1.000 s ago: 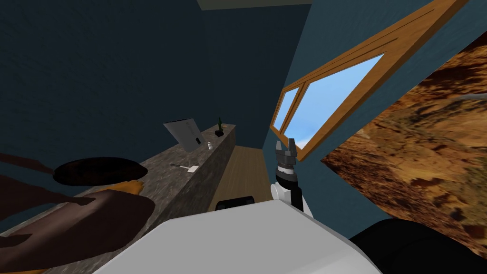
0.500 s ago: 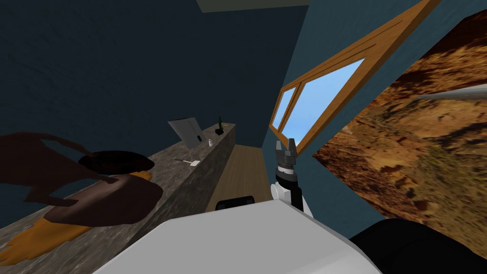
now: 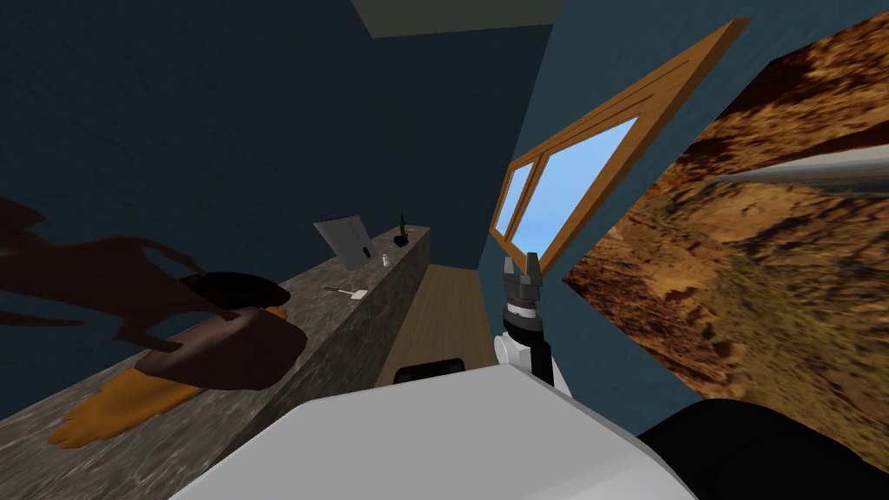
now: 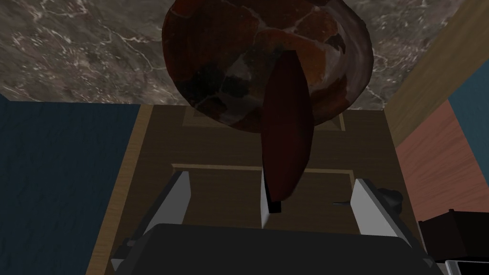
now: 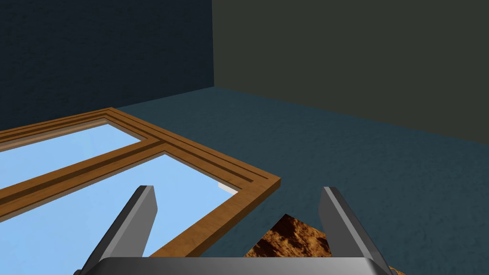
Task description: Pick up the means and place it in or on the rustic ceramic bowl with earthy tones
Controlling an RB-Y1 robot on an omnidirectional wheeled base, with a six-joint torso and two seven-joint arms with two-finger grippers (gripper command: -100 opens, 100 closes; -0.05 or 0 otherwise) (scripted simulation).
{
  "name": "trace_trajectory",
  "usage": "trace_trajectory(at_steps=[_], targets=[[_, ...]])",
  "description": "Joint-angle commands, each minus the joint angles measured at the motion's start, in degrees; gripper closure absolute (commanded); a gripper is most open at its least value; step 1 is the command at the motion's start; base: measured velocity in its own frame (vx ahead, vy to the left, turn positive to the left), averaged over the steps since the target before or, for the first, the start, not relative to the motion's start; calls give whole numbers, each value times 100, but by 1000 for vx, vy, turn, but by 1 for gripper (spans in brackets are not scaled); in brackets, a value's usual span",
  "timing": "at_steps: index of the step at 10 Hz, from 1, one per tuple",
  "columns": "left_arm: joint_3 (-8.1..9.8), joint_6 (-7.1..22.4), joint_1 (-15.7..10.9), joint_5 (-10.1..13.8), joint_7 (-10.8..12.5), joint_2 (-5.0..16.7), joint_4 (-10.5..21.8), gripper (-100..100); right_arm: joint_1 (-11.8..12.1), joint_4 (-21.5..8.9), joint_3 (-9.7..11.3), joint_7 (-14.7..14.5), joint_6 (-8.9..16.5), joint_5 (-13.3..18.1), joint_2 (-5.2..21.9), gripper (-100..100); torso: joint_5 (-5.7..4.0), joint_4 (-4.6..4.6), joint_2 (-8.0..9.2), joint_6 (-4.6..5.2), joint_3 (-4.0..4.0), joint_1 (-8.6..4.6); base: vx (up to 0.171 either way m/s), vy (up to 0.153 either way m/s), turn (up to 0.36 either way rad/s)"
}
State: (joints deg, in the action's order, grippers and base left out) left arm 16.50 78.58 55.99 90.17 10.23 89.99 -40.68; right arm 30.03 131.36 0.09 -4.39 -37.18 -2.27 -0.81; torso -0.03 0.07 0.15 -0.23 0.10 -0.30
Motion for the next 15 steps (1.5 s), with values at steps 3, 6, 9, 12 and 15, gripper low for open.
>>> trace_trajectory(at_steps=[3, 6, 9, 12, 15], targets=[[0, 0, 0, 0, 0, 0, 0, -100, 0, 0, 0, 0, 0, 0, 0, 0, 0, -1, -4, 0, -2, 0, 0, 0, 0], [58, 114, 99, 148, 30, 207, -13, -100, 0, 0, 0, 0, 0, 0, 0, 0, -1, 0, 2, 1, 1, 2, -24, 5, 20], [146, 286, 247, 370, 74, 518, -34, -100, 0, 0, 0, 0, 0, 0, 0, 0, 0, 3, 12, 0, 7, 2, -45, 7, 26], [234, 457, 396, 592, 118, 828, -54, -100, 0, 0, 0, 0, 0, 0, 0, 0, 0, 2, 12, 0, 7, 1, -43, 7, 26], [253, 546, 428, 688, 134, 979, -45, 0, 0, 0, 0, 0, 0, 0, 0, 0, 2, 1, 4, -1, 3, 2, -20, 8, 13]])
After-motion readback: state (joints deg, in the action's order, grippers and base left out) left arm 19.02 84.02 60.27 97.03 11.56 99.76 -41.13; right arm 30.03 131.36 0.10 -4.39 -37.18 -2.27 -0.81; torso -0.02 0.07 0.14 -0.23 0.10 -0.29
